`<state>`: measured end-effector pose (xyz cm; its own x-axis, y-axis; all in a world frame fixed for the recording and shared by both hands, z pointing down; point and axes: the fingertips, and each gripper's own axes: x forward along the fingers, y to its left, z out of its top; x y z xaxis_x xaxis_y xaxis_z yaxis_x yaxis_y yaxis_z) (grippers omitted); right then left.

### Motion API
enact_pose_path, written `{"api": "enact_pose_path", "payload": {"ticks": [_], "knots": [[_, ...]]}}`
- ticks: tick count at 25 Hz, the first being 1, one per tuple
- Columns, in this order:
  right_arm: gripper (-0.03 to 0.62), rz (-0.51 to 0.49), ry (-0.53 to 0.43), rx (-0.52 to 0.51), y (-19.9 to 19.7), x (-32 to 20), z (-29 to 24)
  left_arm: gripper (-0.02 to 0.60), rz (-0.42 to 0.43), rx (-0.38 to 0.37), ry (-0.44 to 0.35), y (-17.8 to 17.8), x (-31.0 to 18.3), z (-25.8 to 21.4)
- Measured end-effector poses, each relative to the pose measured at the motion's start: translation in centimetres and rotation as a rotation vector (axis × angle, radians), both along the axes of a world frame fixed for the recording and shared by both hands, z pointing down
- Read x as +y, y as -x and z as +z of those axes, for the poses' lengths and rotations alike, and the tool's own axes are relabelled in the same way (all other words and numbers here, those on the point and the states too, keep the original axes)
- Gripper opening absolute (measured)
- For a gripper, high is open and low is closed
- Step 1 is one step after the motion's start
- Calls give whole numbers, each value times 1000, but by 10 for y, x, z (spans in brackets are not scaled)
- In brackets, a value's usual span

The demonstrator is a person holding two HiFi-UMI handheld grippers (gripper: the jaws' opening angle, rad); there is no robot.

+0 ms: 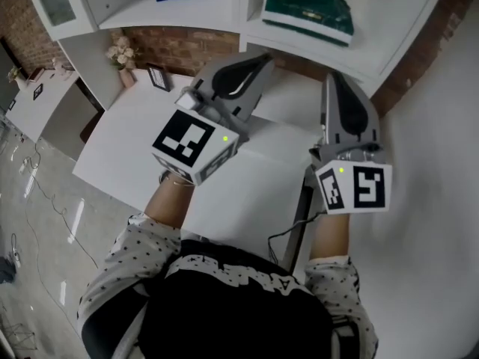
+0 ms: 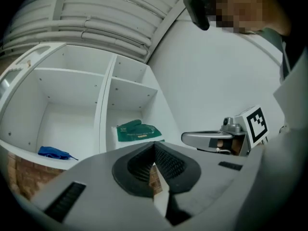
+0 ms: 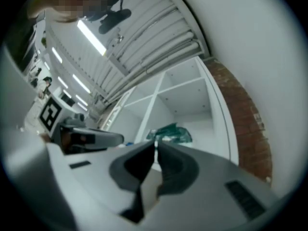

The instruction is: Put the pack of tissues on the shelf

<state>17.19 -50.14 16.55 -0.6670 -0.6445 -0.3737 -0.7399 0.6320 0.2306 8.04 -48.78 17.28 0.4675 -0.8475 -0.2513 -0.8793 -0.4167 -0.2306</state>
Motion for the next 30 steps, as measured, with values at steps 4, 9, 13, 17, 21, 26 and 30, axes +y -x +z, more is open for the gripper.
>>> {"api": "enact_pose_path", "payload": {"ticks": [4, 9, 13, 17, 21, 26, 30], "knots": [[37, -48, 80, -24, -4, 14, 26, 35, 62, 7, -42, -14, 21, 8], [37, -108, 184, -75, -6, 27, 55, 35, 68, -36, 2, -19, 36, 34], [37, -141, 252, -93, -2, 32, 77, 35, 78, -51, 48, -18, 41, 55], [35, -131, 273, -105, -1, 37, 92, 35, 86, -52, 99, -17, 41, 75], [34, -123, 298, -82, 4, 38, 105, 35, 78, -46, 118, -14, 42, 84], [34, -127, 317, -69, 10, 39, 112, 35, 66, -58, 126, -8, 43, 86], [33, -136, 322, -62, 17, 39, 114, 35, 55, -68, 131, -3, 44, 88]]}}
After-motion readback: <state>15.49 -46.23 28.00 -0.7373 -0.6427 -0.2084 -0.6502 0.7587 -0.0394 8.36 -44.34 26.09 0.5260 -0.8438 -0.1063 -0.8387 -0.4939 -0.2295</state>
